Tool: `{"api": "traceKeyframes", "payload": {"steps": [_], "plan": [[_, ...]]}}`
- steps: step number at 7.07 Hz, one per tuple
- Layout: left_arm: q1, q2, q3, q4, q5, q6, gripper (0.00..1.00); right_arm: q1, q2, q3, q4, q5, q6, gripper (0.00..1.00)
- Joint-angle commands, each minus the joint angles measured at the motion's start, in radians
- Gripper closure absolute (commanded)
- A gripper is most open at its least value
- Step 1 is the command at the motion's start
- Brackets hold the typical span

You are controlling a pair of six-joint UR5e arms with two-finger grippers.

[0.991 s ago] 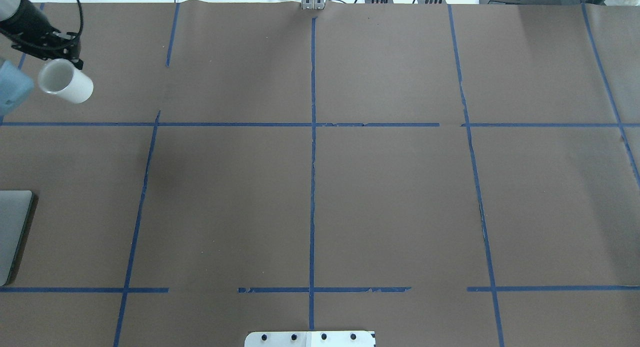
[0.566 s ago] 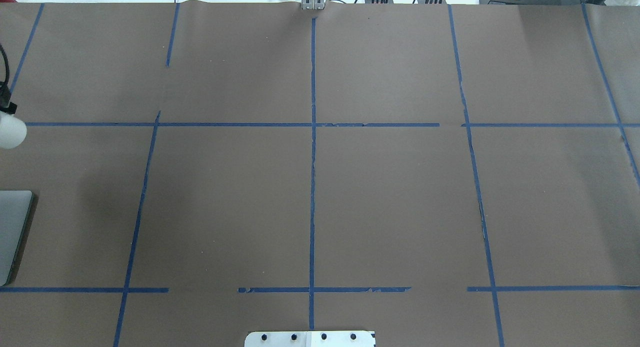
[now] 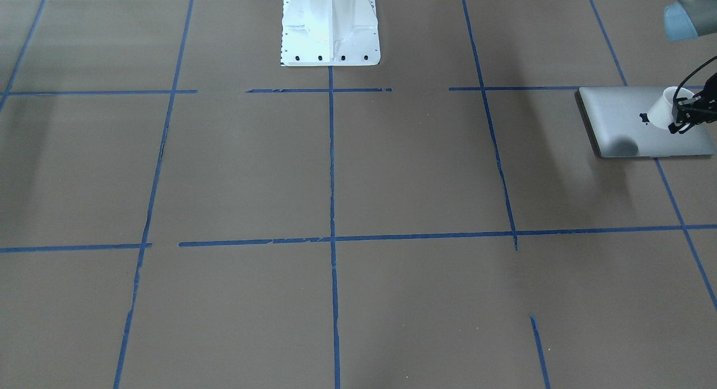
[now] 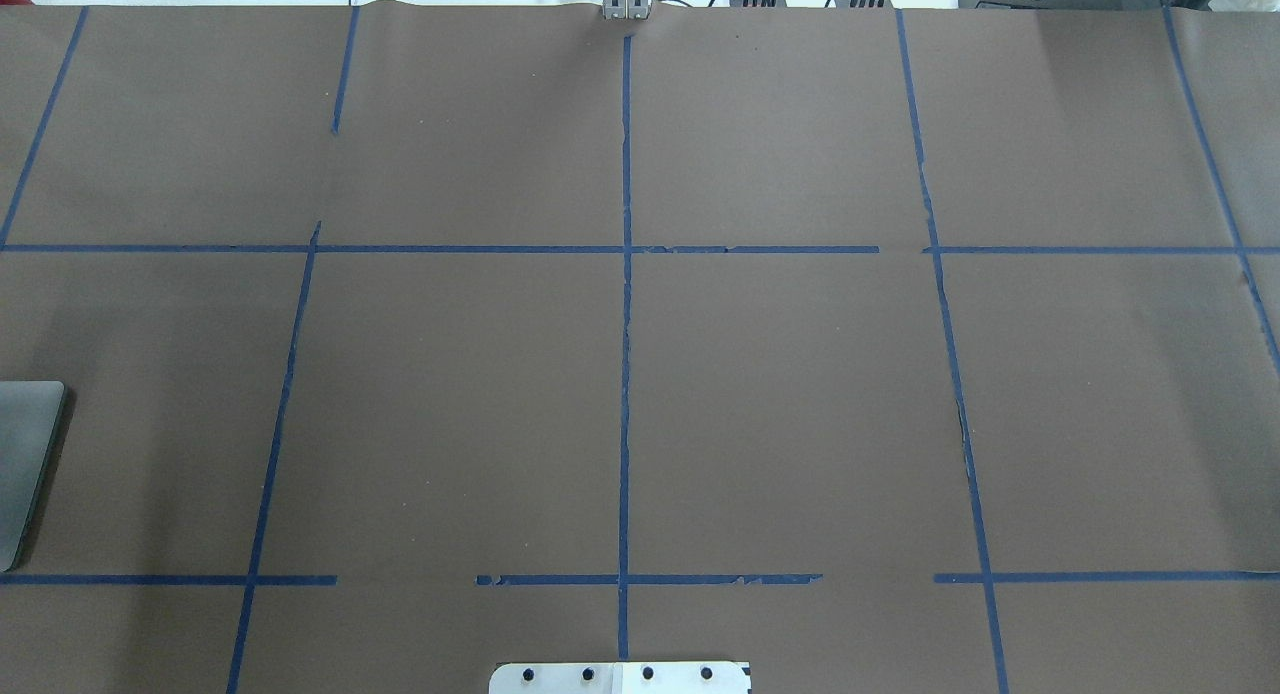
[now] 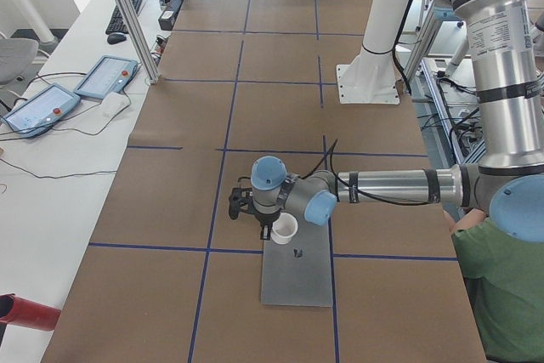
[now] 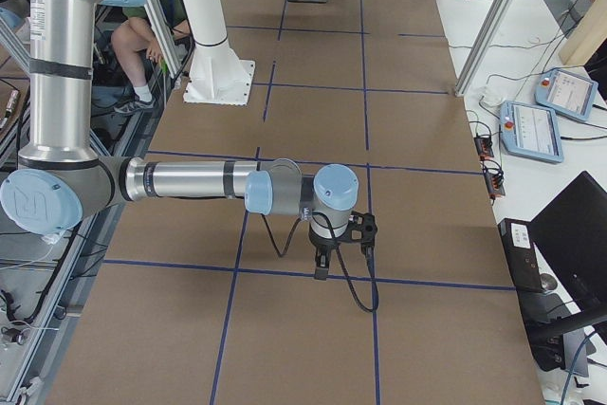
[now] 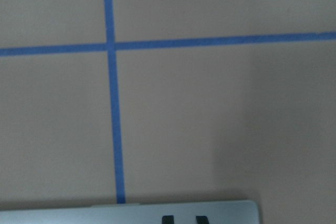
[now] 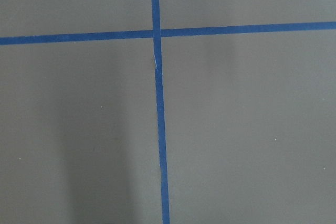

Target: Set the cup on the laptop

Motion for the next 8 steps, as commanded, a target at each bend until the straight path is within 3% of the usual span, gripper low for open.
{"api": "traceKeyframes", "payload": {"steps": [1,3,8], "plan": [[0.004,0.058,0.06,-0.175,0.014,-0.147,1.0,0.0,0.0,0.0,0.0,0.0,0.0,0.0],[0.012,0.059,0.121,-0.288,0.014,-0.23,1.0,0.0,0.0,0.0,0.0,0.0,0.0,0.0],[0.107,0.057,0.121,-0.293,0.011,-0.242,1.0,0.0,0.0,0.0,0.0,0.0,0.0,0.0]]}}
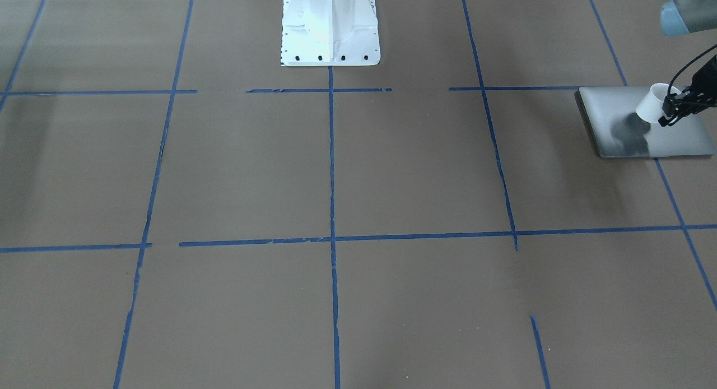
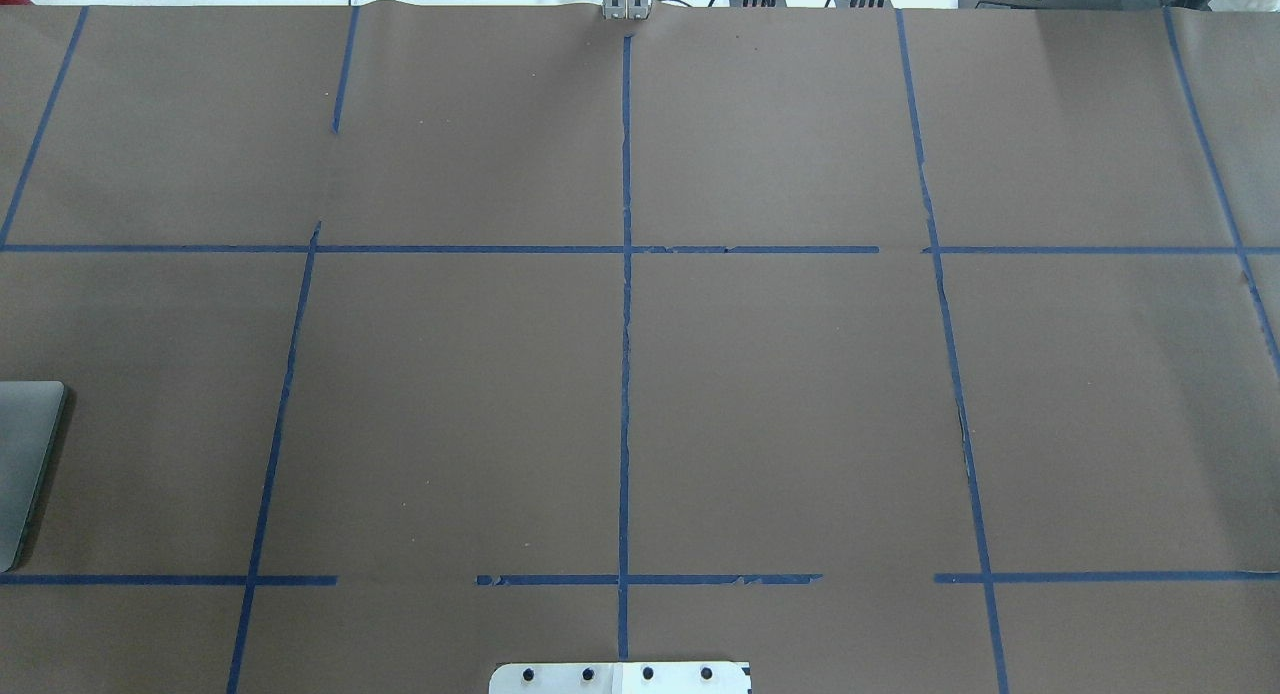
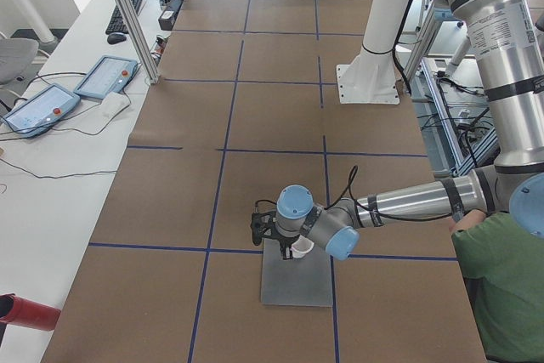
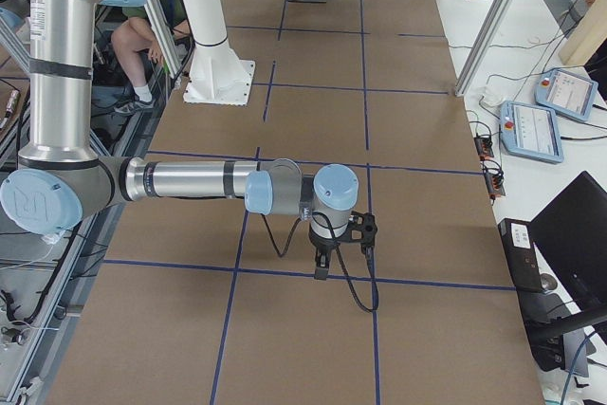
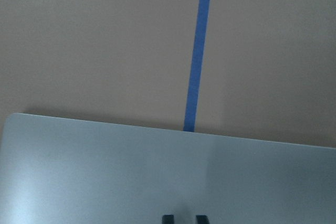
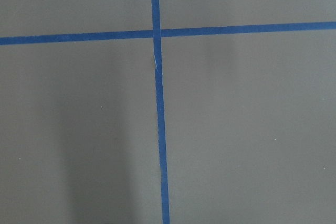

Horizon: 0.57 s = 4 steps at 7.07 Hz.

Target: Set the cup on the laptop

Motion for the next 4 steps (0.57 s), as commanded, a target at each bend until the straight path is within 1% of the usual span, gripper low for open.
{"api": "traceKeyframes", "payload": {"steps": [1,2,3,4], "plan": [[0.017,0.0,0.008,-0.001,0.0,0.005,0.98,0.0,0.0,0.0,0.0,0.0,0.0,0.0],[0.017,0.0,0.013,-0.001,0.0,0.01,0.54,0.0,0.0,0.0,0.0,0.0,0.0,0.0],[0.017,0.0,0.017,-0.004,0.0,0.014,0.02,0.0,0.0,0.0,0.0,0.0,0.0,0.0],[0.017,0.0,0.016,-0.042,-0.005,0.011,0.0,0.0,0.0,0.0,0.0,0.0,0.0,0.0]]}}
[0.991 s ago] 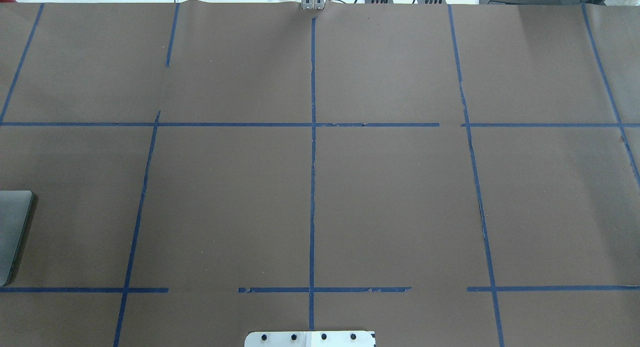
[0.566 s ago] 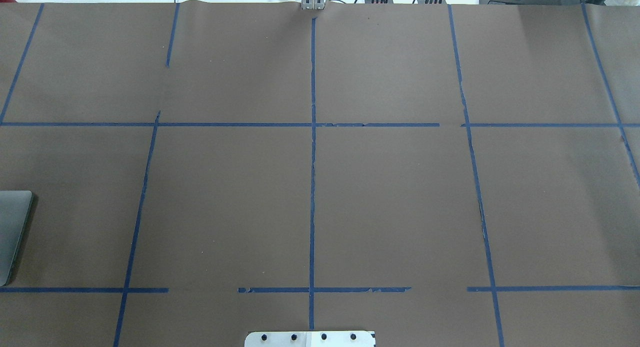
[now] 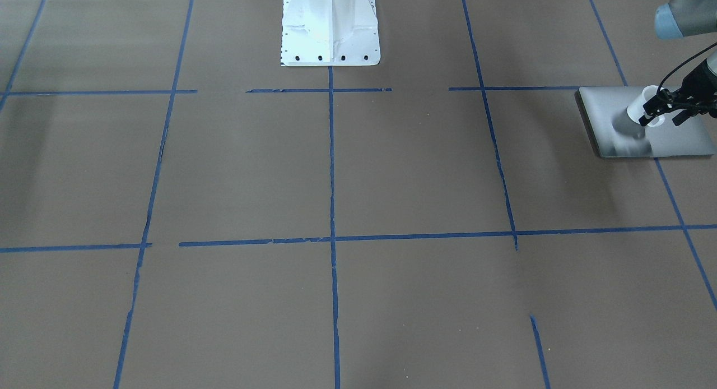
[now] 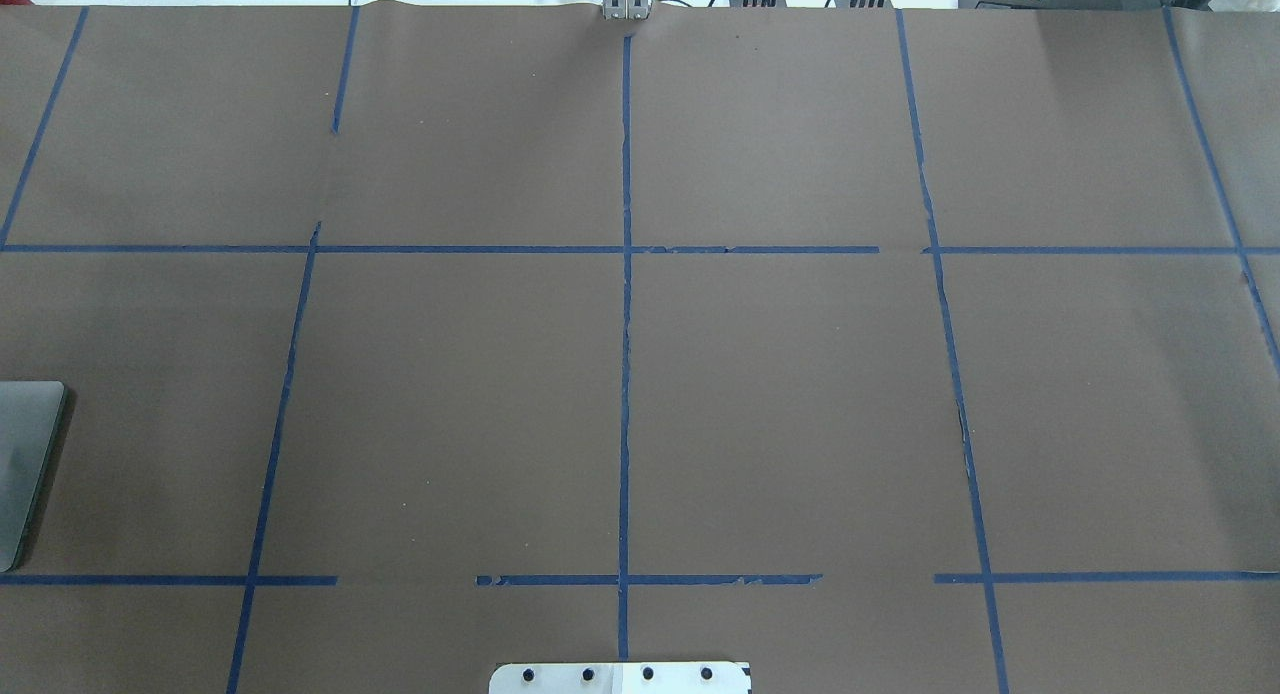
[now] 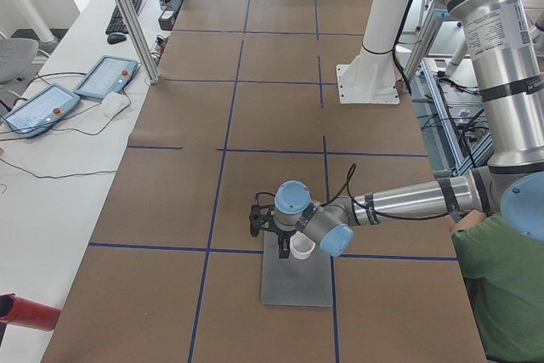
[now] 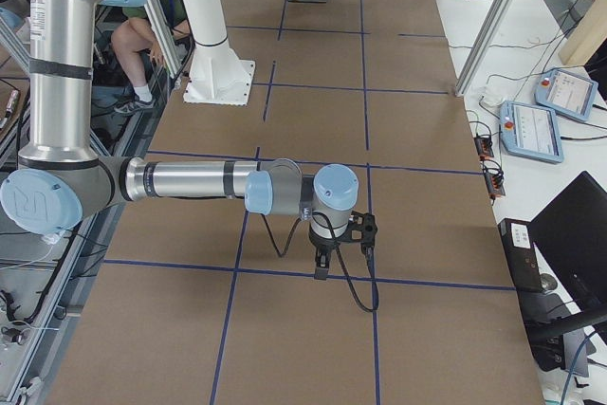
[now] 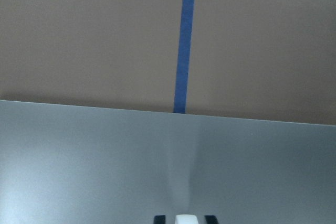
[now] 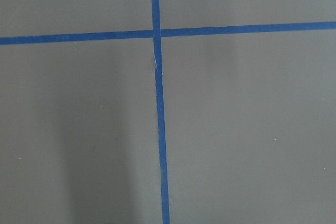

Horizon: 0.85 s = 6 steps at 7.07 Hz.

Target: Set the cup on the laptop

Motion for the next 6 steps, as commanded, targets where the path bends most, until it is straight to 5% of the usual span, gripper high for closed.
{"api": "traceKeyframes", "payload": {"steps": [1,3,6], "plan": [[-0.027,-0.068,-0.002,0.154,-0.035,0.175,0.0,0.0,0.0,0.0,0.0,0.0,0.0,0.0],[-0.12,-0.177,-0.002,0.376,-0.035,0.373,0.0,0.0,0.0,0.0,0.0,0.0,0.0,0.0],[-0.347,-0.343,-0.051,0.874,-0.034,0.765,0.0,0.0,0.0,0.0,0.0,0.0,0.0,0.0]]}}
